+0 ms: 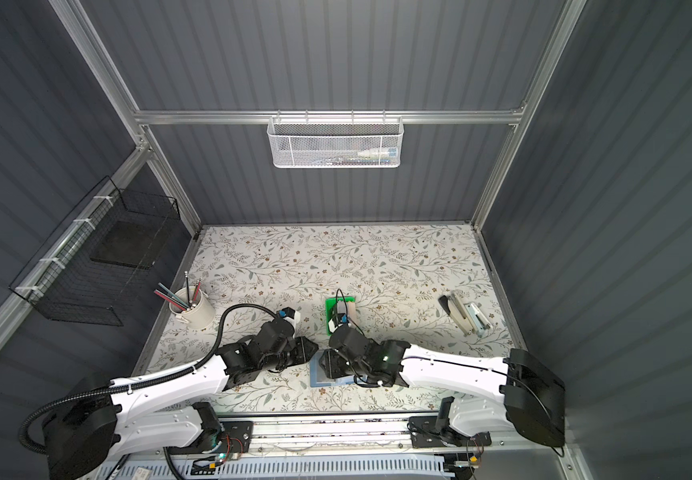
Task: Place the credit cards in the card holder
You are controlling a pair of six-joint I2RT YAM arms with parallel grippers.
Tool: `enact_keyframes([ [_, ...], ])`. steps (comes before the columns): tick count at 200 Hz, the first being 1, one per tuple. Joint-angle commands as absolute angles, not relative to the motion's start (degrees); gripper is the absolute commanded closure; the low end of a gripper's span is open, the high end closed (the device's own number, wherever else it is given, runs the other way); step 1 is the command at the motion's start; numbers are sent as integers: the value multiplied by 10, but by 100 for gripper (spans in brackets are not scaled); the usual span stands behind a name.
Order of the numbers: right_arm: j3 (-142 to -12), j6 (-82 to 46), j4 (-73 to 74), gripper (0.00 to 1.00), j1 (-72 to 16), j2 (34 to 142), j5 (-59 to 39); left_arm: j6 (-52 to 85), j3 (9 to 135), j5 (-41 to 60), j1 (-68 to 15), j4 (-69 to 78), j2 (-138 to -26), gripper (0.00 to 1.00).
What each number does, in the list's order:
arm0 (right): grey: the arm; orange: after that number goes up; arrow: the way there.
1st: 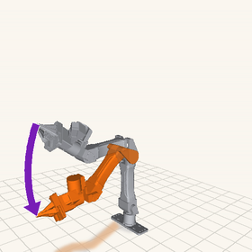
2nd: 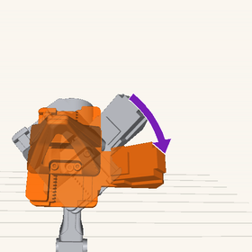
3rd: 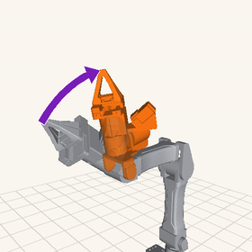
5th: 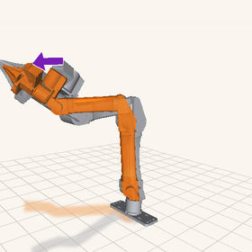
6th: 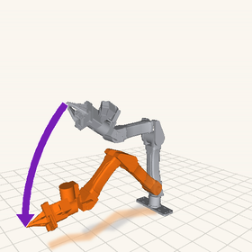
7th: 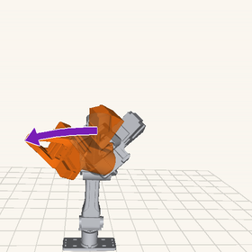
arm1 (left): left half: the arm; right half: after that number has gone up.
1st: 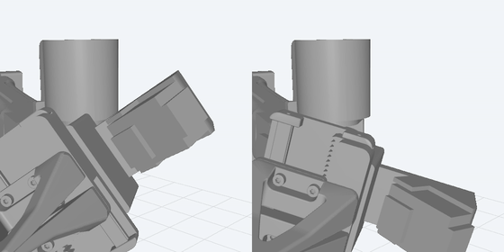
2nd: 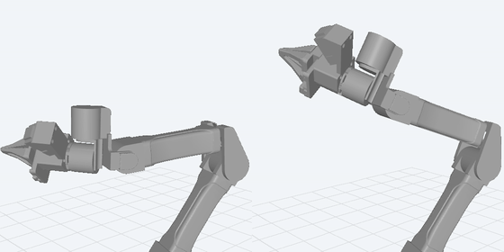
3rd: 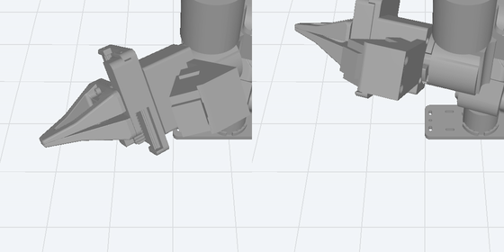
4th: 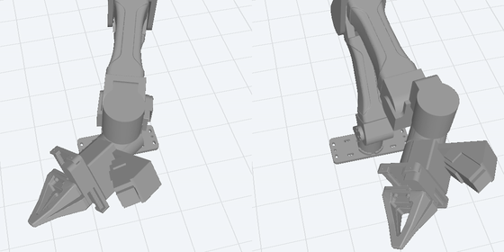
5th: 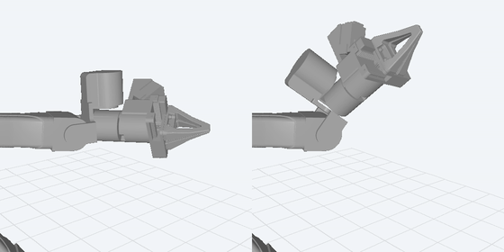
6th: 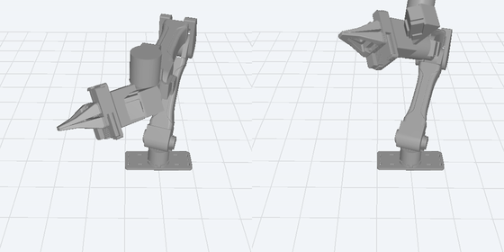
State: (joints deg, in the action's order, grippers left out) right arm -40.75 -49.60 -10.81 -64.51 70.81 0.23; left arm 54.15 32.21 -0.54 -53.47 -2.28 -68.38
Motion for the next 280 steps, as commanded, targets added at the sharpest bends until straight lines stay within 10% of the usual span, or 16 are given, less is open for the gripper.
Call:
enact_keyframes([
  [1,-390,-475,-125,56,-640,682,9,512,361,-25,-544,-38,-701,80],
  [178,-366,-511,-148,45,-535,589,52,444,400,-104,-632,-114,-627,66],
  [280,-430,-440,-192,1,-445,636,49,447,391,-35,-550,-76,-685,67],
])
